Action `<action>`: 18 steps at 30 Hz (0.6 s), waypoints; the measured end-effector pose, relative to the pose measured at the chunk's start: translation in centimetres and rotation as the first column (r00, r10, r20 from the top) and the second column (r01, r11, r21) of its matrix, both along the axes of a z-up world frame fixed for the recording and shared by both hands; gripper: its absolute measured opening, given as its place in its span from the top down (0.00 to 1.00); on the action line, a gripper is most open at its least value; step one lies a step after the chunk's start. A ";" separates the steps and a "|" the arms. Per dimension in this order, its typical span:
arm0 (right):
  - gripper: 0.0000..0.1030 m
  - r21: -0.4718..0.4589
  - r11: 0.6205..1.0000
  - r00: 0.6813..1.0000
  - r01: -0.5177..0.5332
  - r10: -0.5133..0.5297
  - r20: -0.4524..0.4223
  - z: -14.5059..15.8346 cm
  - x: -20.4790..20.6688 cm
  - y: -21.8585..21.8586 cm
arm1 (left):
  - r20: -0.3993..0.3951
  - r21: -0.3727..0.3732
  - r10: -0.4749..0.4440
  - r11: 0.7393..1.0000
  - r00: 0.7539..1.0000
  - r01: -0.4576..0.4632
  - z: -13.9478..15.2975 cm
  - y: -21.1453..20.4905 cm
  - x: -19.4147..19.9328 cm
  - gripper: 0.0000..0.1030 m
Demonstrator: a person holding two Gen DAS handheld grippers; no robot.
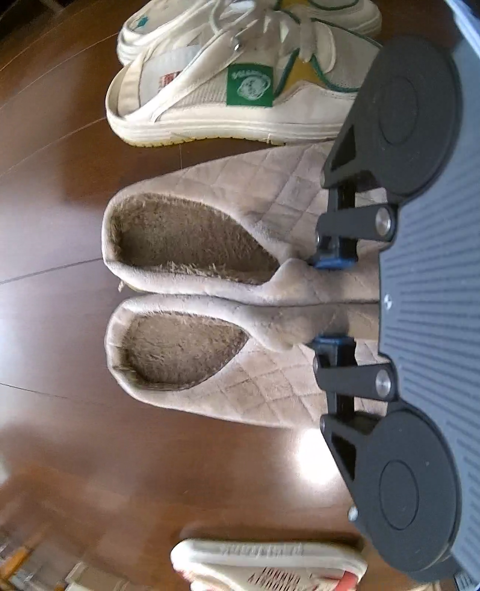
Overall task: Organize scattered shoes
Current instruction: 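Grasp both beige slippers by their heels with the right gripper, then carry the beige slippers into the cabinet below the sneaker shelf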
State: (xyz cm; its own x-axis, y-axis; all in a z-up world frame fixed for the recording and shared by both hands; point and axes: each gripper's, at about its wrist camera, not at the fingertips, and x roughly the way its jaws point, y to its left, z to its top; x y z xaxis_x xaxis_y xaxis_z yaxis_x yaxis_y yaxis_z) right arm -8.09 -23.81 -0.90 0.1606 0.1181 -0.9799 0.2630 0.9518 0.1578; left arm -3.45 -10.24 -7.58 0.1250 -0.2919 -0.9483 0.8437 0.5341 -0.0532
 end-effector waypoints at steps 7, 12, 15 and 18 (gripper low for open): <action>0.77 0.081 0.991 0.993 0.105 -0.109 0.037 5.1 -1.7 -1.7 | 0.072 0.024 -0.066 0.998 0.995 0.064 6.0 0.0 -0.6 0.14; 0.77 0.139 0.955 0.961 0.260 -0.270 0.055 11.6 -3.5 -4.1 | 0.129 0.029 -0.120 0.993 0.984 0.118 13.1 -0.8 0.1 0.14; 0.76 0.162 0.903 0.911 0.397 -0.409 0.050 15.2 -4.1 -7.7 | 0.165 0.019 -0.166 0.986 0.972 0.165 17.2 -2.2 0.5 0.14; 0.76 0.161 0.833 0.838 0.530 -0.543 0.056 17.9 -4.6 -12.1 | 0.215 -0.030 -0.240 0.967 0.947 0.252 22.4 -6.2 1.2 0.14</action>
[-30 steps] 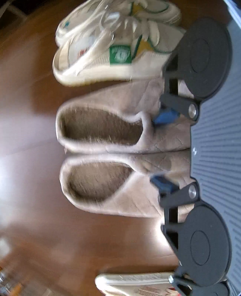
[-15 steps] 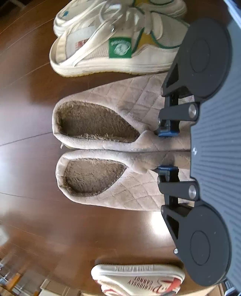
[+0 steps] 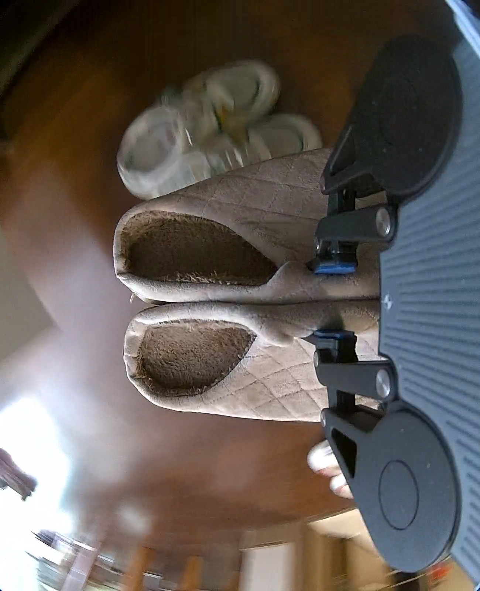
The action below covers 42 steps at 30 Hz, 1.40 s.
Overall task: Organize scattered shoes
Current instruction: 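Carry the beige slippers into the cabinet below the sneaker shelf, then set the beige slippers on the shelf and open the right gripper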
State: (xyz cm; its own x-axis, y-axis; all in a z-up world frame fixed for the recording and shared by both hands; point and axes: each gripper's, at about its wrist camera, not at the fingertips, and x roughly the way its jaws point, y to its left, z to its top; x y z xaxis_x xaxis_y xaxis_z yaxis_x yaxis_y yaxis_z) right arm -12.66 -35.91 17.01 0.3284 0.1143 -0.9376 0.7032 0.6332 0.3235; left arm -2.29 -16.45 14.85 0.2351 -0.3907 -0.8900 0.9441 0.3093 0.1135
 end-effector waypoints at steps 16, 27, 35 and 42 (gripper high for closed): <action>0.76 -0.342 0.687 0.767 0.641 -0.587 0.258 16.5 -3.8 -25.7 | 0.111 -0.307 -0.162 0.933 0.981 0.189 9.3 -22.9 3.7 0.13; 0.63 -0.478 0.544 0.712 0.690 -0.631 0.308 11.7 -1.3 -36.8 | 0.089 -0.263 -0.305 0.911 0.948 0.318 2.8 -28.3 4.5 0.13; 0.47 -0.681 0.511 0.846 0.524 -0.405 0.347 12.9 -3.6 -30.7 | 0.246 -0.270 -0.447 0.820 0.860 0.504 3.0 -31.7 3.6 0.17; 0.94 -0.589 0.670 0.891 0.451 -0.384 0.244 13.3 -8.3 -21.5 | 0.316 -0.222 -0.620 0.688 0.718 0.691 4.6 -33.2 3.3 0.35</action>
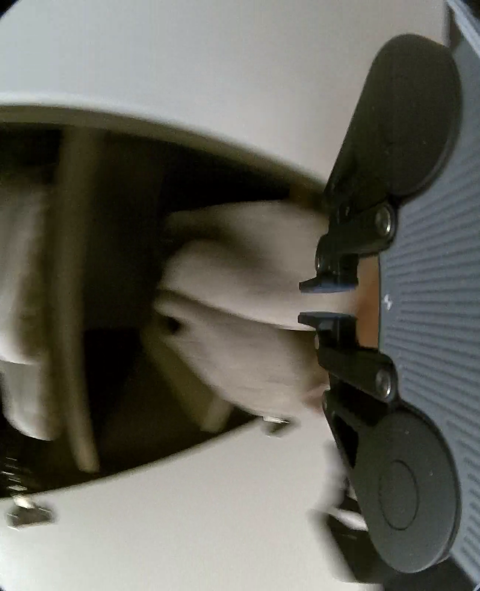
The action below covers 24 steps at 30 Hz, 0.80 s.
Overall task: Organize scattered shoes
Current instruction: 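Set the beige slippers on the shelf and open the right gripper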
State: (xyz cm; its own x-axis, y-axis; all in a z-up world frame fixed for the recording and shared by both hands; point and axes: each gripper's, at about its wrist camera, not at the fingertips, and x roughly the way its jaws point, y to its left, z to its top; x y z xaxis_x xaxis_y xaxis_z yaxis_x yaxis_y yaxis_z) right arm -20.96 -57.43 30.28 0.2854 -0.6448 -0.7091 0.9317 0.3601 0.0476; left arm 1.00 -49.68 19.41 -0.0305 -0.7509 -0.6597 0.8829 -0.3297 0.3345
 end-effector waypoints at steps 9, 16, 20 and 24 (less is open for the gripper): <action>0.96 0.010 0.999 0.999 0.047 -0.047 -0.020 -2.0 2.5 -2.6 | 0.076 0.052 -0.087 0.995 0.993 0.083 -0.9 -4.9 0.1 0.51; 0.96 -0.017 1.000 1.000 0.014 -0.014 -0.005 -2.2 3.0 -5.1 | 0.092 0.039 -0.076 0.997 0.993 0.073 -1.3 -7.6 -0.1 0.50; 0.96 -0.024 1.000 1.000 -0.003 0.003 0.004 -2.1 3.4 -7.4 | 0.089 0.034 -0.063 0.998 0.994 0.060 -1.4 -9.4 0.2 0.50; 0.96 -0.029 0.999 1.000 -0.018 0.018 0.018 -2.2 3.8 -9.4 | 0.110 0.030 -0.056 0.998 0.992 0.053 -1.8 -10.9 0.4 0.50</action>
State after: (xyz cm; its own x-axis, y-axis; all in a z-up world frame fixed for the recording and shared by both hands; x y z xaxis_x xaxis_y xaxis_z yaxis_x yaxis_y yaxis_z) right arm -17.19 -66.85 28.13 0.3100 -0.6598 -0.6845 0.9242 0.3782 0.0541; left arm 1.37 -60.58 17.61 0.0033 -0.7321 -0.6812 0.8213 -0.3866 0.4195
